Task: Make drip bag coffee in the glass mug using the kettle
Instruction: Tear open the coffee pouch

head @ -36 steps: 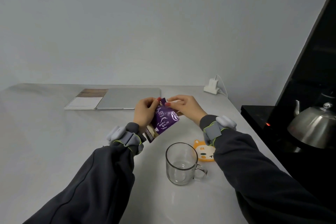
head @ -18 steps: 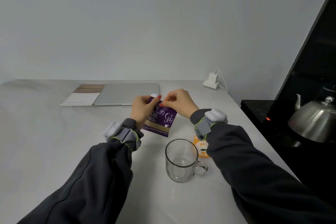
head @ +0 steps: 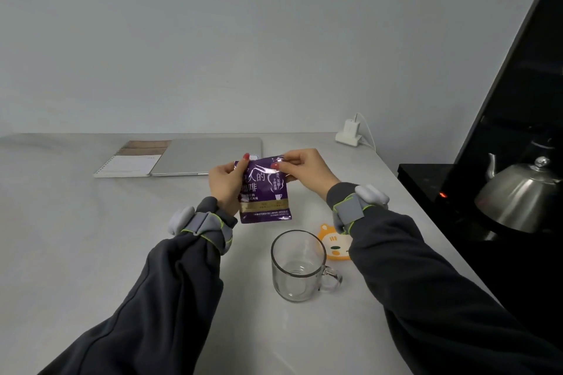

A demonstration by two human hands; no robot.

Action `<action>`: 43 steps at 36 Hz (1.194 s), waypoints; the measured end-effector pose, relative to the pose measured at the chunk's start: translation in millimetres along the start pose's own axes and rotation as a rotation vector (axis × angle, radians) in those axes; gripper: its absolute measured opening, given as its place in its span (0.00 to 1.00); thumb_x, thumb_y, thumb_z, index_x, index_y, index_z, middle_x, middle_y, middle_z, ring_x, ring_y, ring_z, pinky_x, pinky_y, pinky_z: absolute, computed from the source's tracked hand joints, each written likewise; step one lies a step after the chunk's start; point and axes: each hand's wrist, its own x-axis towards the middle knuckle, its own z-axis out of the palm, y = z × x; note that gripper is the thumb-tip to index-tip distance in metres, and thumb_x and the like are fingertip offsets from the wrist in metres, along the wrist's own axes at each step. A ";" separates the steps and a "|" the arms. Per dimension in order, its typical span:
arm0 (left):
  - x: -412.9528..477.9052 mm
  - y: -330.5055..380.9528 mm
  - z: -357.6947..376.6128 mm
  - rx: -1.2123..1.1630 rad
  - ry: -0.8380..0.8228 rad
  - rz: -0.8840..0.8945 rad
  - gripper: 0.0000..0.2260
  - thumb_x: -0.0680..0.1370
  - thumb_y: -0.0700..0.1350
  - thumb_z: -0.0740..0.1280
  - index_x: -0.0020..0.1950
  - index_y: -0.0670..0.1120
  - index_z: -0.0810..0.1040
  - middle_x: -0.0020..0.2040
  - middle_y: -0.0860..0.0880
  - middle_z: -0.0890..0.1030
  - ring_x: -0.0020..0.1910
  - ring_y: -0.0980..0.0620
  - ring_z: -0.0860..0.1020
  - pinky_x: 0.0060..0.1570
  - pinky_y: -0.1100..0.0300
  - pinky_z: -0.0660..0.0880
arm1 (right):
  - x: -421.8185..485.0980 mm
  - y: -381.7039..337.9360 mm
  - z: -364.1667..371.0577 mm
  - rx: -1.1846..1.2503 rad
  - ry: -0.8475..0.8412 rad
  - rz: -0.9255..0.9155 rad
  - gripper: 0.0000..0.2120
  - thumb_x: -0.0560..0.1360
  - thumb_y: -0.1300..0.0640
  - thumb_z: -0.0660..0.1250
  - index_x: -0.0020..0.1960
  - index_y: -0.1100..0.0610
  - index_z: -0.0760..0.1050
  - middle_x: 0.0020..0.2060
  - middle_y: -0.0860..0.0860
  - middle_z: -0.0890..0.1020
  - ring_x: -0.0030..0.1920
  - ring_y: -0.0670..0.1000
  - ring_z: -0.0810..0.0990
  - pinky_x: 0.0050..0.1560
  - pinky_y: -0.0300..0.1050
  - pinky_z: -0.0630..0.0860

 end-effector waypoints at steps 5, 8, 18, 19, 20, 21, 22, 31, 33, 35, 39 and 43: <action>3.3 3.5 -20.5 0.001 0.049 -0.074 0.12 0.77 0.48 0.67 0.39 0.40 0.76 0.31 0.48 0.80 0.28 0.54 0.79 0.27 0.66 0.75 | -4.5 -4.9 -15.7 0.132 0.066 0.041 0.09 0.79 0.60 0.63 0.50 0.65 0.79 0.37 0.57 0.82 0.32 0.51 0.81 0.35 0.40 0.81; 1.6 4.3 -25.1 0.003 0.031 -0.080 0.12 0.77 0.48 0.66 0.41 0.40 0.77 0.30 0.49 0.81 0.29 0.54 0.79 0.28 0.65 0.75 | -4.2 -2.2 -15.3 -0.012 0.012 0.039 0.13 0.77 0.56 0.66 0.58 0.61 0.78 0.46 0.54 0.83 0.38 0.50 0.80 0.39 0.43 0.80; -6.0 11.5 -14.0 0.055 -0.025 0.003 0.11 0.77 0.47 0.67 0.46 0.39 0.79 0.35 0.47 0.80 0.31 0.54 0.78 0.27 0.67 0.74 | -3.1 -4.4 10.1 0.002 0.022 -0.018 0.04 0.75 0.63 0.67 0.49 0.64 0.78 0.36 0.57 0.81 0.33 0.53 0.76 0.27 0.36 0.75; -6.7 12.1 -14.1 0.080 -0.027 0.033 0.10 0.77 0.46 0.68 0.50 0.39 0.79 0.38 0.47 0.80 0.33 0.54 0.78 0.29 0.67 0.75 | -3.8 -5.5 9.2 0.000 0.021 -0.017 0.04 0.75 0.63 0.67 0.49 0.63 0.78 0.37 0.58 0.81 0.34 0.55 0.77 0.26 0.36 0.75; -6.8 12.2 -13.6 0.106 -0.023 0.076 0.11 0.77 0.45 0.68 0.55 0.40 0.78 0.41 0.48 0.81 0.37 0.54 0.79 0.32 0.68 0.76 | -4.1 -6.2 7.8 -0.006 0.023 -0.019 0.04 0.75 0.63 0.67 0.49 0.63 0.78 0.37 0.58 0.81 0.36 0.56 0.77 0.26 0.36 0.75; -5.8 12.1 -14.1 0.141 -0.015 0.131 0.13 0.76 0.45 0.69 0.58 0.41 0.77 0.44 0.49 0.81 0.41 0.54 0.79 0.36 0.68 0.76 | -4.0 -7.0 7.3 -0.016 0.024 -0.023 0.05 0.75 0.62 0.67 0.49 0.63 0.78 0.37 0.57 0.82 0.37 0.57 0.78 0.26 0.36 0.74; -4.8 12.1 -14.5 0.198 -0.016 0.191 0.14 0.75 0.45 0.70 0.59 0.43 0.77 0.48 0.50 0.81 0.45 0.55 0.79 0.41 0.68 0.75 | -3.8 -7.8 6.7 -0.031 0.023 -0.028 0.06 0.75 0.62 0.67 0.50 0.64 0.78 0.36 0.57 0.81 0.37 0.57 0.77 0.25 0.36 0.73; -8.7 22.2 -9.3 0.446 -0.147 0.272 0.11 0.71 0.52 0.72 0.40 0.44 0.84 0.37 0.45 0.85 0.36 0.46 0.82 0.40 0.51 0.77 | -4.0 -17.2 7.9 -0.087 0.015 0.018 0.10 0.79 0.53 0.63 0.43 0.56 0.78 0.34 0.50 0.79 0.34 0.50 0.76 0.29 0.38 0.68; -10.5 22.8 -7.6 0.345 -0.136 0.236 0.09 0.74 0.47 0.71 0.40 0.42 0.83 0.36 0.44 0.83 0.33 0.50 0.80 0.36 0.57 0.76 | -4.2 -18.9 8.3 -0.017 0.019 0.067 0.11 0.79 0.52 0.61 0.47 0.56 0.79 0.38 0.50 0.79 0.36 0.49 0.77 0.33 0.40 0.73; -11.1 20.9 -6.6 0.240 -0.087 0.182 0.08 0.76 0.46 0.69 0.41 0.42 0.81 0.36 0.45 0.82 0.32 0.51 0.78 0.33 0.62 0.76 | -4.2 -16.9 7.3 0.038 -0.021 0.132 0.15 0.78 0.47 0.62 0.56 0.57 0.78 0.45 0.52 0.81 0.43 0.50 0.80 0.41 0.45 0.79; -4.3 15.0 -13.1 0.037 -0.001 0.037 0.08 0.78 0.47 0.66 0.43 0.43 0.79 0.36 0.47 0.80 0.33 0.53 0.77 0.32 0.64 0.74 | -9.6 -4.0 -3.7 0.034 -0.115 0.250 0.22 0.73 0.46 0.69 0.63 0.54 0.72 0.55 0.54 0.81 0.54 0.50 0.79 0.46 0.45 0.79; 2.1 11.9 -20.8 -0.201 0.011 -0.082 0.08 0.79 0.46 0.64 0.46 0.43 0.77 0.41 0.45 0.81 0.36 0.51 0.78 0.39 0.57 0.77 | -20.2 10.5 -12.8 0.056 -0.248 0.330 0.18 0.73 0.59 0.71 0.62 0.61 0.75 0.54 0.59 0.82 0.48 0.51 0.82 0.44 0.42 0.80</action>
